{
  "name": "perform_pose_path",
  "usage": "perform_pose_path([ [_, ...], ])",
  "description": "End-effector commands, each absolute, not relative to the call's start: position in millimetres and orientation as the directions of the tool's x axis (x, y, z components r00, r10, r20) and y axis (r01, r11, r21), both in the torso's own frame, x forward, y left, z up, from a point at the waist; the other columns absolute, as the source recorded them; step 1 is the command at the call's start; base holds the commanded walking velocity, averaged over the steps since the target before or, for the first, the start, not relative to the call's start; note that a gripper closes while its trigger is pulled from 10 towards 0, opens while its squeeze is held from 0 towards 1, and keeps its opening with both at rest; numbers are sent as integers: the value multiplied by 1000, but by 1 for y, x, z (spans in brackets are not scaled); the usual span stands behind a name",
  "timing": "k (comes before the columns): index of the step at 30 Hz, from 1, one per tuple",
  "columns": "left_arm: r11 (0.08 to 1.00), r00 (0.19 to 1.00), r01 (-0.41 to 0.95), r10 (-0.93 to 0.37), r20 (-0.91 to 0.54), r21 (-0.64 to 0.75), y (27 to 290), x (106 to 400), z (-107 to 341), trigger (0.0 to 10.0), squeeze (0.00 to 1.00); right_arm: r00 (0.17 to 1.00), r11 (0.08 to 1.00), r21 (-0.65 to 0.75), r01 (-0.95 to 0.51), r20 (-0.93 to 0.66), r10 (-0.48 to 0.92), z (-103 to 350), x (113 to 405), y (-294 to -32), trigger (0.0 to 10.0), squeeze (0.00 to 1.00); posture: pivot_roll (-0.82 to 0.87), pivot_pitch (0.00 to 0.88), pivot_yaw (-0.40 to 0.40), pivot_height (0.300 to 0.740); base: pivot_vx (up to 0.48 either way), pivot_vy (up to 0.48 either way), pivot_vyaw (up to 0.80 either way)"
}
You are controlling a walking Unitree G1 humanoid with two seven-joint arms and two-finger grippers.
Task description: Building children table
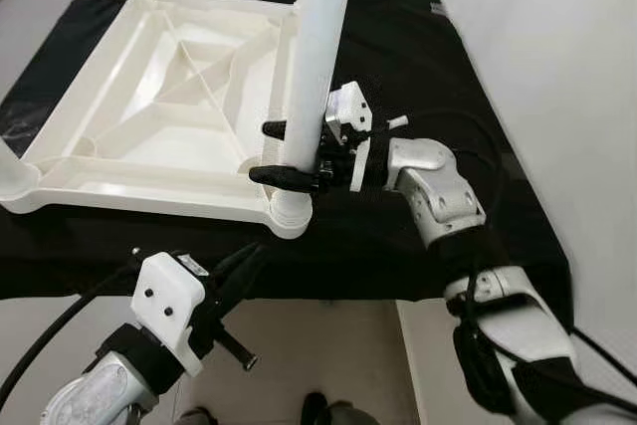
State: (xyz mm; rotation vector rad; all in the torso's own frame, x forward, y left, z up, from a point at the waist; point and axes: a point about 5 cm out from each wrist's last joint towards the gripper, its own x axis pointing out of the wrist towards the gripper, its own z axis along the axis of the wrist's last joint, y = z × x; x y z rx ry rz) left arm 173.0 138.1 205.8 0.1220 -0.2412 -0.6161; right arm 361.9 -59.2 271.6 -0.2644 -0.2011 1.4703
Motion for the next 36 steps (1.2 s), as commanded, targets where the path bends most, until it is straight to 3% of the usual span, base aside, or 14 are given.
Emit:
perform_pose_path([
  [1,803,785,568,-594,177,179,135,169,205,10000,0,80,72,-309,-948,-13,997,277,363,-61,0,0,210,265,-180,740,0,0,0],
  [6,805,786,566,-592,179,177,134,169,205,10000,0,-18,-26,-275,-961,-30,999,280,365,-61,0,0,198,261,-189,740,0,0,0],
  [13,806,784,568,-592,187,169,132,168,205,10000,0,31,16,-270,-963,-51,998,270,367,-73,0,0,172,265,-190,740,0,0,0],
  [14,806,784,567,-591,190,166,132,169,205,10000,0,117,104,-261,-960,-33,993,266,369,-77,0,0,151,265,-203,740,0,0,0],
  [16,809,786,564,-587,193,163,132,168,205,10000,0,462,461,-173,-870,38,886,243,375,-81,0,0,147,269,-207,740,0,0,0],
  [17,811,787,562,-585,194,164,134,169,205,10000,0,665,664,-137,-735,49,745,229,376,-84,0,0,141,271,-197,740,0,0,0],
  [18,814,790,560,-581,197,157,136,169,206,10000,0,765,758,-134,-639,-10,644,199,359,-82,0,0,132,284,-163,740,0,0,0],
  [19,816,791,558,-578,199,153,137,169,206,10000,0,811,800,-141,-583,-44,584,183,345,-81,0,0,132,284,-163,740,0,0,0],
  [22,812,790,563,-584,186,153,137,170,204,10000,0,827,815,-146,-561,-63,558,160,319,-71,0,0,131,273,-149,740,0,0,0],
  [30,817,797,556,-577,178,155,139,170,204,10000,0,746,727,-208,-655,-24,665,179,336,-56,0,0,149,271,-154,740,0,0,0],
  [31,826,807,539,-563,176,167,143,170,204,10000,0,748,731,-196,-653,-20,663,183,342,-55,10000,0,153,271,-153,740,0,0,0],
  [34,828,810,534,-559,177,171,145,171,205,10000,0,706,696,-167,-698,3,708,192,344,-51,10000,0,153,268,-147,740,0,0,0],
  [35,828,810,534,-559,178,171,145,171,205,10000,0,672,666,-153,-730,16,740,198,345,-49,10000,918,153,268,-147,740,0,0,0],
  [36,828,809,535,-559,178,171,145,171,205,10000,0,665,661,-147,-736,23,746,202,342,-47,10000,1000,153,268,-147,740,0,0,0],
])
